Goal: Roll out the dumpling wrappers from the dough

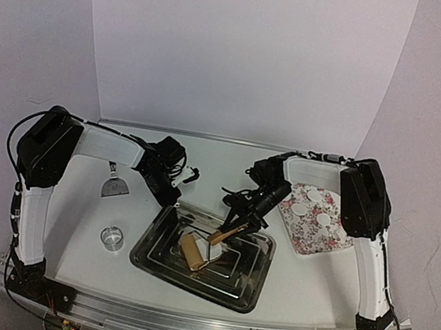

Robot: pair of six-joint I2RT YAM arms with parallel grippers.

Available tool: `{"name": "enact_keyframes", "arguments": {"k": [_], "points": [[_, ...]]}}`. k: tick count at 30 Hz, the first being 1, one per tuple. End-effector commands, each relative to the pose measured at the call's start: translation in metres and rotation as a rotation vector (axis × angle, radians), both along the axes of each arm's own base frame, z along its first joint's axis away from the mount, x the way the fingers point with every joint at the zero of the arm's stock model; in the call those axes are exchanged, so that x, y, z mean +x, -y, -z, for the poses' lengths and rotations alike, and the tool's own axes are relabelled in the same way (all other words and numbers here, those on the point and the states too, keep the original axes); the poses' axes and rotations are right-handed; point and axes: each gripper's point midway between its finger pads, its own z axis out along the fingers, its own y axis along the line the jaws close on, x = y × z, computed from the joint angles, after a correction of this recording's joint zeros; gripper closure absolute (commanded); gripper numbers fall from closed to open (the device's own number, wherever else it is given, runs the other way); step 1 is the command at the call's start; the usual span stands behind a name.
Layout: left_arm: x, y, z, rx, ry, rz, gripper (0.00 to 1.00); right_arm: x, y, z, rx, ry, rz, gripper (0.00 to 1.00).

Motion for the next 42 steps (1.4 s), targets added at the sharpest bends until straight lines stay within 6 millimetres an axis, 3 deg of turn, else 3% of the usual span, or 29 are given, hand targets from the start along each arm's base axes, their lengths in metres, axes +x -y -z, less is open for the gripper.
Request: {"name": "enact_keyframes", "arguments": {"k": [1, 6, 10, 15, 18, 22, 29, 33, 37, 42], "points": [[-0.015, -0.028, 0.024, 0.143, -0.059, -0.004, 1.0, 0.007, 0.051, 0.1, -0.546, 0.224, -0.141, 1.0], [-0.013, -0.027, 0.022, 0.143, -0.056, -0.007, 1.0, 0.009, 0.004, 0.058, -0.395, 0.299, -0.186, 1.0], [-0.013, -0.026, 0.02, 0.138, -0.058, -0.011, 1.0, 0.009, -0.02, 0.002, -0.246, 0.306, -0.152, 1.0], [-0.014, -0.026, 0.019, 0.128, -0.061, -0.022, 1.0, 0.005, -0.033, -0.069, -0.107, 0.335, -0.09, 1.0], [-0.016, -0.026, 0.019, 0.122, -0.066, -0.028, 1.0, 0.002, -0.03, -0.088, -0.101, 0.337, -0.058, 1.0], [-0.017, -0.027, 0.02, 0.124, -0.068, -0.03, 1.0, 0.001, -0.025, -0.084, -0.105, 0.313, -0.049, 1.0], [-0.018, -0.029, 0.018, 0.129, -0.066, -0.028, 1.0, 0.006, -0.03, -0.047, -0.113, 0.24, -0.068, 1.0], [-0.019, -0.03, 0.017, 0.13, -0.065, -0.03, 1.0, 0.008, -0.022, -0.025, -0.166, 0.208, -0.063, 1.0], [-0.021, -0.032, 0.017, 0.129, -0.066, -0.033, 1.0, 0.013, 0.0, -0.002, -0.285, 0.205, -0.04, 1.0], [-0.024, -0.035, 0.019, 0.137, -0.07, -0.03, 1.0, 0.018, 0.051, 0.024, -0.434, 0.182, -0.002, 1.0]]}}
